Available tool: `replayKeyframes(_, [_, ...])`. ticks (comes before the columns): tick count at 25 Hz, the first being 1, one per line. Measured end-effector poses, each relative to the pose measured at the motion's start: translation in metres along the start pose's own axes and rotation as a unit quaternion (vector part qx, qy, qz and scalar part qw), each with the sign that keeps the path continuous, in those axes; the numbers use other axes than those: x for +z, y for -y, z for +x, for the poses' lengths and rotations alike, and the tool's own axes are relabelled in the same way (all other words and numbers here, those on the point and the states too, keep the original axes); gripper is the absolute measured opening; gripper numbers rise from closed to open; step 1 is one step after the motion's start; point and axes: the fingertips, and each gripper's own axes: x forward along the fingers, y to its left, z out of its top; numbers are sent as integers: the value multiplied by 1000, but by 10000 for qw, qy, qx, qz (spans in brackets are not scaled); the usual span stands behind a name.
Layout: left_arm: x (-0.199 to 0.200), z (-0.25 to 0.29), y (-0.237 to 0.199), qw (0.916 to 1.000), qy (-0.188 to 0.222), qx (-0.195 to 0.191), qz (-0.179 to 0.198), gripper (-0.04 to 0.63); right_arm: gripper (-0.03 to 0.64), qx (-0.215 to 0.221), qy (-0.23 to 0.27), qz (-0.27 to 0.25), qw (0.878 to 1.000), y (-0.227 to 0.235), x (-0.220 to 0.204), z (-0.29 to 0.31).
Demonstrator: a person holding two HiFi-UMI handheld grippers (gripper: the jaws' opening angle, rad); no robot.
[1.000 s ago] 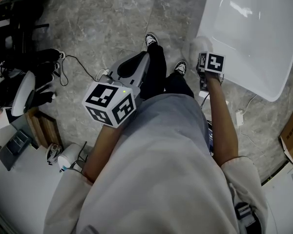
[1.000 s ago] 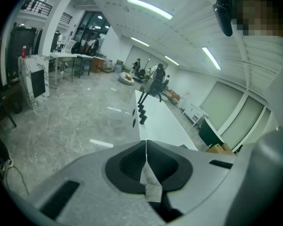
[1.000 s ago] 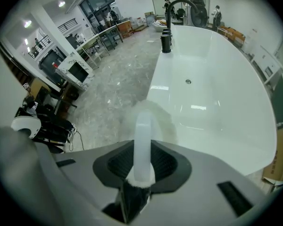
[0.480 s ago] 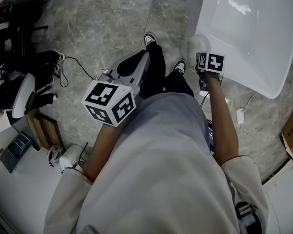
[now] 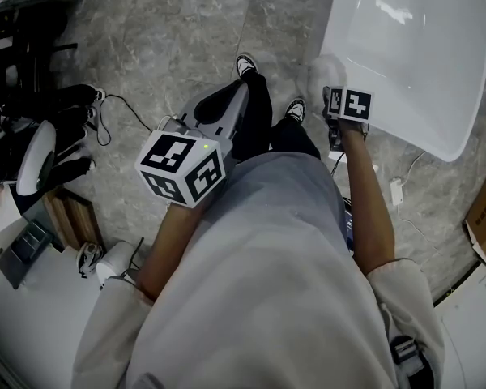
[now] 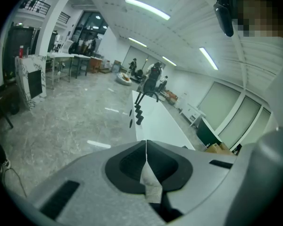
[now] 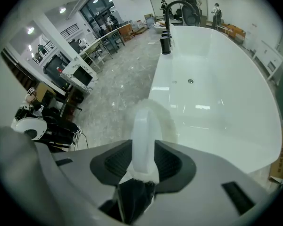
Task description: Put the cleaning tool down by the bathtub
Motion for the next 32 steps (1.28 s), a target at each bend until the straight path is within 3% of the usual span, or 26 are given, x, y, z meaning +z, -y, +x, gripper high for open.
replayKeyframes(9, [-3,-2,7,9999,72,-61,-113,9,132,134,106,-8,9999,-2,-3,-11])
replayKeyframes(32, [-10,5,38,9997,108,-208,65,9,132,480,522,5,9975,-1,-2,-50])
